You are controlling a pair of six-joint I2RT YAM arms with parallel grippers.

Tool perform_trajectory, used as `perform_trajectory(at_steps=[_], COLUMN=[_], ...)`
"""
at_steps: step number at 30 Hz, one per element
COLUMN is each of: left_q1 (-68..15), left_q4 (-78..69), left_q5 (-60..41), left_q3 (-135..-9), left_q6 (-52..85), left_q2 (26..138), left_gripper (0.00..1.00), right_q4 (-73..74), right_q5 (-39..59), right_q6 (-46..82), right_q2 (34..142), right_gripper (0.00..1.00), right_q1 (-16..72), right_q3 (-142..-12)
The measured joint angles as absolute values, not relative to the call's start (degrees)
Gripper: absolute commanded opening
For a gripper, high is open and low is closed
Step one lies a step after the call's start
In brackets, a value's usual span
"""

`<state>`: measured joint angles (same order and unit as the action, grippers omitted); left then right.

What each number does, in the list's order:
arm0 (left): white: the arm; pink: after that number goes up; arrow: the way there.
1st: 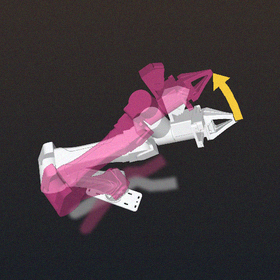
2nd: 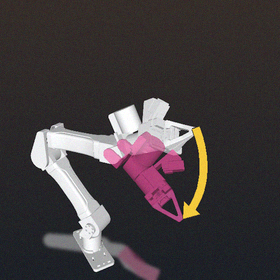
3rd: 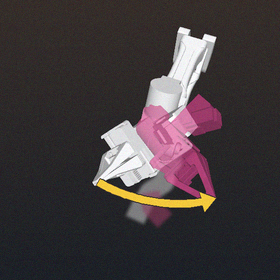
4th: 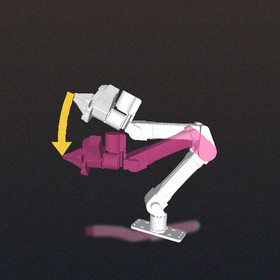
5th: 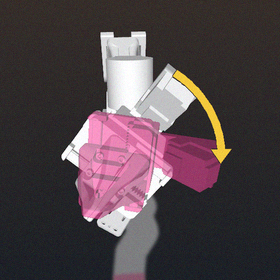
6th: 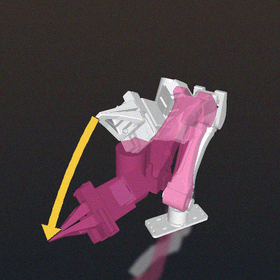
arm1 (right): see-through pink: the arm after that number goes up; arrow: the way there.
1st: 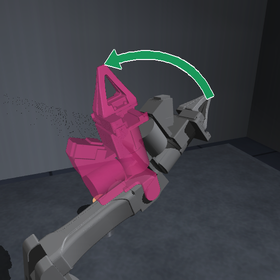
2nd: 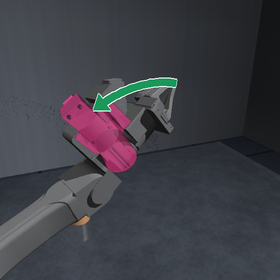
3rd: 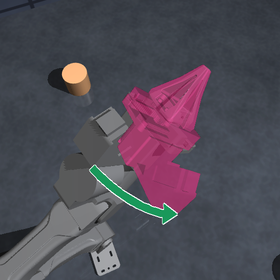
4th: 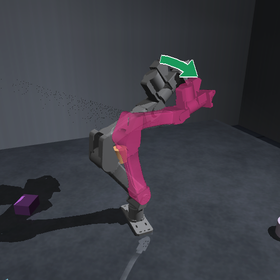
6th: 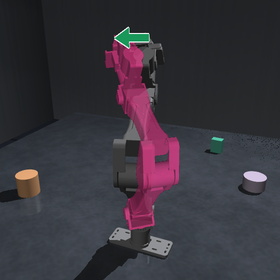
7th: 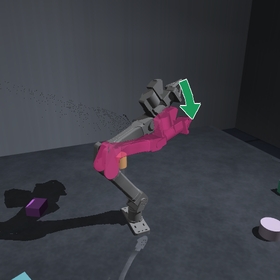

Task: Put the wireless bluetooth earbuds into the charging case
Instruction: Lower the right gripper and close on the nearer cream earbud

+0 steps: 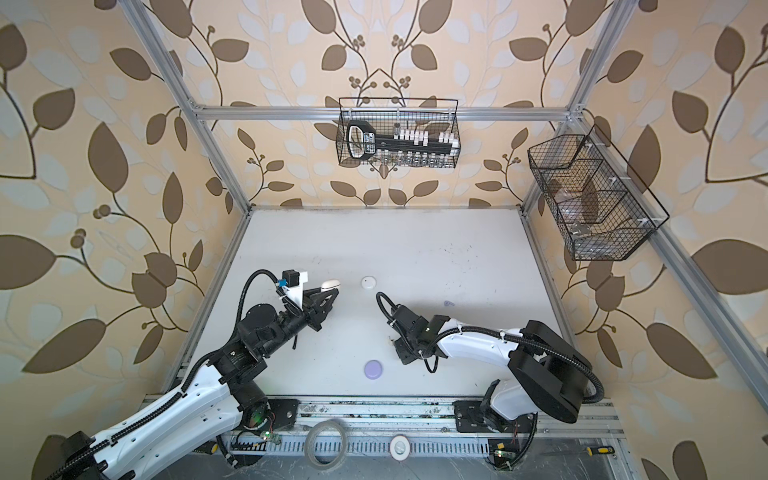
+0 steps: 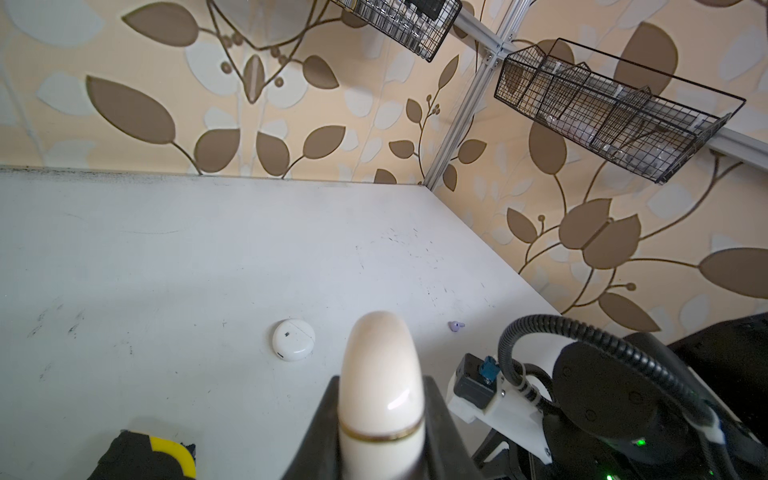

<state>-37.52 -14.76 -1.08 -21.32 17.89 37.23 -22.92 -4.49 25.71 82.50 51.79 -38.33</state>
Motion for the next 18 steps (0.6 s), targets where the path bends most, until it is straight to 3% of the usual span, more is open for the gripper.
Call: perform_trajectory(at_steps=[6,18], left_q1=[-37.52,-37.52], left_q4=[-14.76,-14.76], left_q5=[-1.08,-1.10], left_q3=[-21.32,-21.32], left_q6=[17.89,17.87], left_q2=[37.23,37.23], left_gripper=[0.00,0.00], right_q4=[-22.65,-22.26], right_q5=[-4.47,-4.47], right_q6=[26.74,27.53], right_q2=[81.65,80.58], right_gripper=[0.29,0.29], right_q1=[52.60,52.88], right_q3=[-38.04,-36.97])
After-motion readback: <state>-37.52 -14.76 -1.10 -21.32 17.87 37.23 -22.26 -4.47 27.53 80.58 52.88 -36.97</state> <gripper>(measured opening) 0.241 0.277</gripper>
